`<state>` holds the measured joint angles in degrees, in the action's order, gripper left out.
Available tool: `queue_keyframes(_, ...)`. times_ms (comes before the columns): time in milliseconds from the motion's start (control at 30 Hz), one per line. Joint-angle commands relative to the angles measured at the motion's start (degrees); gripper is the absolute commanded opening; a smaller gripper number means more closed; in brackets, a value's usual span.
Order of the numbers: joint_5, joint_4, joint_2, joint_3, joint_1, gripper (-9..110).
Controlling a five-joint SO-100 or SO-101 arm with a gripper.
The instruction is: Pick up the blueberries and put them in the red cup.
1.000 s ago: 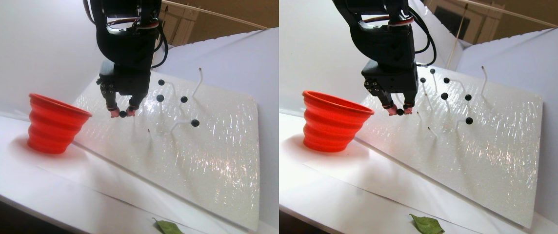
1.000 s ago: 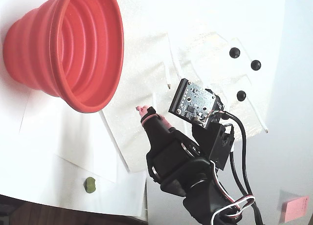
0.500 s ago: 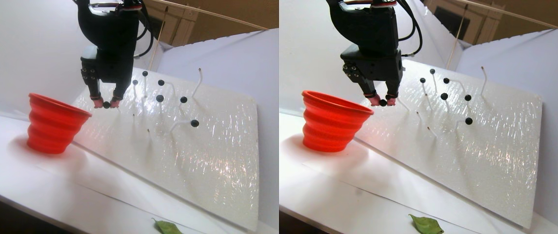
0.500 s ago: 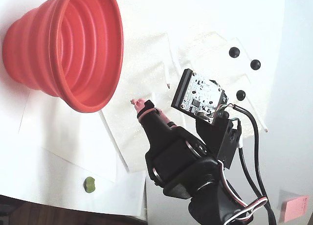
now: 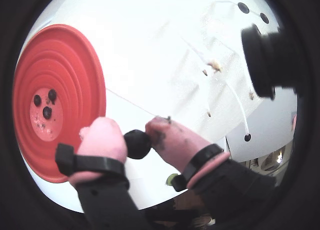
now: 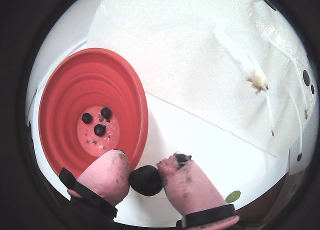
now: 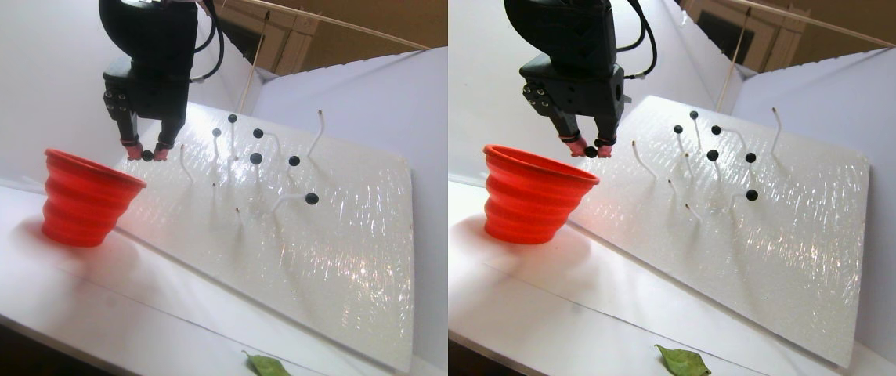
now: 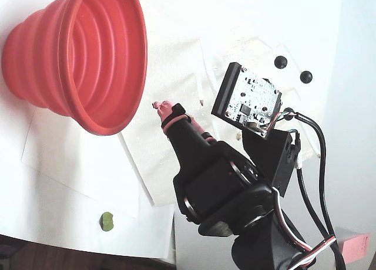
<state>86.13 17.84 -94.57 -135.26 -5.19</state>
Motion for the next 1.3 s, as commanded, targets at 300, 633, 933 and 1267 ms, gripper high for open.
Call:
queue_keyframes(300, -4.04, -0.44, -4.75, 3.96, -3.87, 11)
queue_keyframes(633, -6.42, 2.72, -0.62, 7.47, -6.77, 12)
queue_keyframes(933, -7.47, 3.96, 2.64, 10.46, -7.91, 12)
queue_keyframes(1267, -6.15, 4.13, 0.44, 7.82, -6.24, 16)
